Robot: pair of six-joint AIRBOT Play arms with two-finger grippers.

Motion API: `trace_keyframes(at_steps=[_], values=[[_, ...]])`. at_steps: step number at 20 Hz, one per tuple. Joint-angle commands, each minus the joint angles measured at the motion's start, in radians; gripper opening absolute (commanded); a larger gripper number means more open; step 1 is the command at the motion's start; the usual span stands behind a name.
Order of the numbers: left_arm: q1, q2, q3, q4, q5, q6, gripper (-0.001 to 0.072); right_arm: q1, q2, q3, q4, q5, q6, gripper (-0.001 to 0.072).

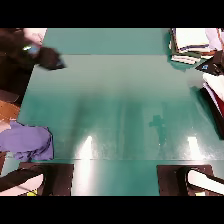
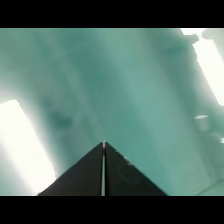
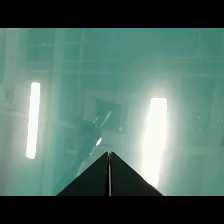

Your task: Fold the shirts.

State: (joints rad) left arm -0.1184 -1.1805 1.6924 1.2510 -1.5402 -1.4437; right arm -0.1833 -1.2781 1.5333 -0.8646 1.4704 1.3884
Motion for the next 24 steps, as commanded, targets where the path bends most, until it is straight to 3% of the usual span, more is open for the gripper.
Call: trace_keyframes(at_steps=[1, 4, 5, 6, 7, 8, 12, 15, 18, 19, 20, 21, 24], values=[[0.188, 0.238, -0.253, 0.222, -0.050, -0.071, 0.0030, 0.001, 0.000, 0.000, 0.000, -0.006, -0.014, 0.0018], [0.351, 0.370, -0.478, 0.285, -0.039, -0.079, 0.0032, 0.001, 0.000, 0.000, 0.000, -0.003, -0.021, 0.0018], [0.391, 0.384, -0.538, 0.297, -0.040, -0.079, 0.0144, 0.001, 0.000, 0.000, 0.000, -0.003, -0.021, 0.0018], [0.428, 0.391, -0.602, 0.304, -0.038, -0.089, 0.0510, 0.001, 0.000, 0.000, 0.000, -0.004, -0.021, 0.0018], [0.452, 0.391, -0.660, 0.320, -0.023, -0.113, 0.0708, 0.001, 0.001, 0.000, 0.000, -0.003, -0.021, 0.0018], [0.470, 0.391, -0.726, 0.341, 0.004, -0.121, 0.0663, 0.001, 0.001, 0.000, 0.000, -0.002, -0.021, 0.0018], [0.483, 0.391, -0.983, 0.378, 0.192, -0.137, 0.0663, 0.001, 0.001, 0.000, 0.000, 0.000, -0.021, 0.0018], [0.483, 0.385, -1.138, 0.427, 0.341, -0.213, 0.0662, 0.001, 0.001, 0.000, 0.000, 0.016, -0.021, 0.0019], [0.483, 0.385, -1.198, 0.441, 0.412, -0.237, 0.0644, 0.001, 0.001, 0.000, 0.000, 0.012, -0.021, 0.0018], [0.483, 0.386, -1.194, 0.441, 0.414, -0.241, 0.0418, 0.001, 0.001, 0.000, 0.000, 0.000, -0.021, 0.0018], [0.483, 0.386, -1.179, 0.439, 0.415, -0.240, 0.0110, 0.001, 0.001, 0.000, 0.001, -0.012, -0.021, 0.0018], [0.483, 0.386, -1.149, 0.428, 0.412, -0.239, 0.0037, 0.001, 0.001, 0.000, 0.001, -0.021, -0.021, 0.0018], [0.481, 0.386, -0.934, 0.308, 0.356, -0.154, 0.0029, 0.001, 0.002, 0.001, 0.011, -0.032, -0.021, 0.0019]])
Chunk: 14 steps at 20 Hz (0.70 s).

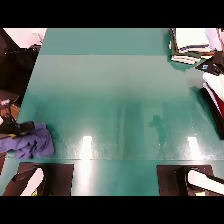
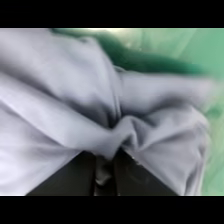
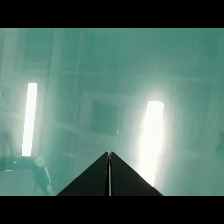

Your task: Fold the shirts.

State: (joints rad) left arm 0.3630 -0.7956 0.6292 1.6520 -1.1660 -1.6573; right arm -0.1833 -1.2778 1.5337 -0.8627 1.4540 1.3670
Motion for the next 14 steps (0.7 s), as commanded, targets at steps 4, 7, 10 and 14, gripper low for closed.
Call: trace_keyframes(at_steps=[4, 7, 10, 14], values=[[-0.044, 0.001, 0.549, -0.408, -0.056, 0.150, 0.0028, 0.001, 0.001, 0.051, 0.033, -0.049, 0.000, 0.0019], [-0.247, -0.002, 0.771, -0.478, 0.033, 0.173, 0.0027, 0.001, 0.001, 0.143, 0.032, -0.090, 0.000, 0.0019], [-0.480, -0.060, 0.896, -0.478, 0.099, 0.173, 0.0027, 0.001, 0.001, 0.242, 0.033, -0.121, 0.001, 0.0018], [-0.732, -0.238, 0.992, -0.478, 0.041, 0.225, 0.0028, 0.001, 0.001, 0.338, 0.033, -0.114, 0.001, 0.0019]])
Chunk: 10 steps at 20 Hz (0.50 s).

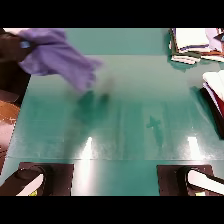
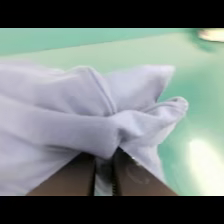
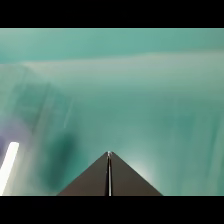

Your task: Fold the shirts.

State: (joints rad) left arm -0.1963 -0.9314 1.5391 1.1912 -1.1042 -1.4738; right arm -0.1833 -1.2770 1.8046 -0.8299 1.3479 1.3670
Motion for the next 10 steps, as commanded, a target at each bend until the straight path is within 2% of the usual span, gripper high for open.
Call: trace_keyframes(at_steps=[1, 4, 6, 7, 8, 9, 10], values=[[-0.217, -0.143, 0.082, -0.018, -0.052, 0.042, 0.0028, 0.001, 0.000, 0.083, 0.000, 0.000, 0.002, 0.0018], [-0.321, -0.285, 0.082, -0.018, -0.200, 0.042, 0.0029, 0.001, 0.001, 0.097, 0.000, 0.027, 0.002, 0.0018], [-0.369, -0.369, 0.082, -0.019, -0.225, 0.041, 0.0033, 0.001, 0.000, 0.087, -0.001, 0.045, 0.002, 0.0019], [-0.387, -0.400, 0.082, -0.021, -0.220, 0.041, 0.0222, 0.001, 0.001, 0.077, 0.000, 0.050, 0.002, 0.0018], [-0.400, -0.426, 0.082, -0.021, -0.213, 0.042, 0.0645, 0.001, 0.000, 0.071, 0.000, 0.055, 0.007, 0.0018], [-0.402, -0.440, 0.082, -0.018, -0.206, 0.045, 0.0683, 0.001, 0.001, 0.059, 0.000, 0.059, 0.013, 0.0018], [-0.398, -0.445, 0.082, 0.010, -0.205, 0.076, 0.0662, 0.001, 0.000, 0.051, 0.000, 0.070, 0.013, 0.0019]])
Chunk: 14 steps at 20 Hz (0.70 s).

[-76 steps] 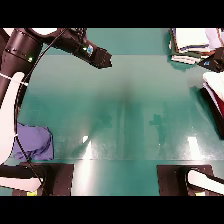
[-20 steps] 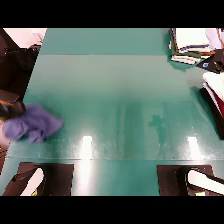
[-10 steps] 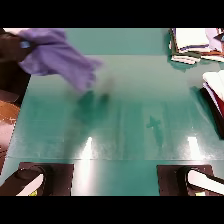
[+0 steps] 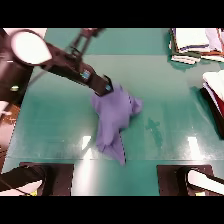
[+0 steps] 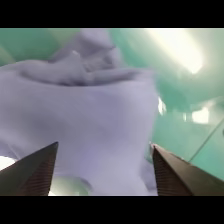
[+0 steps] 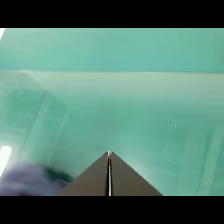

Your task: Fold the shirts.

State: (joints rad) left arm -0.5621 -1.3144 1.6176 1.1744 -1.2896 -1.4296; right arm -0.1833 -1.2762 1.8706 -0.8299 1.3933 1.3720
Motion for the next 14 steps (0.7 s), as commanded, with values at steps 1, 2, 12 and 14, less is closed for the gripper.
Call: trace_keyframes(at_steps=[1, 2, 12, 14], values=[[-0.023, -0.061, 0.004, 0.067, -0.020, 0.043, 0.0663, 0.001, 0.000, -0.026, 0.000, 0.032, 0.008, 0.0019], [0.001, -0.061, 0.004, 0.120, -0.019, 0.042, 0.0663, 0.001, 0.000, -0.035, 0.000, 0.034, 0.008, 0.0019], [0.335, -0.230, -0.242, -0.033, 0.235, 0.008, 0.0662, 0.003, 0.000, -0.159, 0.001, 0.067, 0.019, 0.0018], [0.331, -0.310, -0.242, -0.065, 0.286, 0.014, 0.0662, 0.003, 0.000, -0.185, 0.000, 0.069, 0.018, 0.0019]])
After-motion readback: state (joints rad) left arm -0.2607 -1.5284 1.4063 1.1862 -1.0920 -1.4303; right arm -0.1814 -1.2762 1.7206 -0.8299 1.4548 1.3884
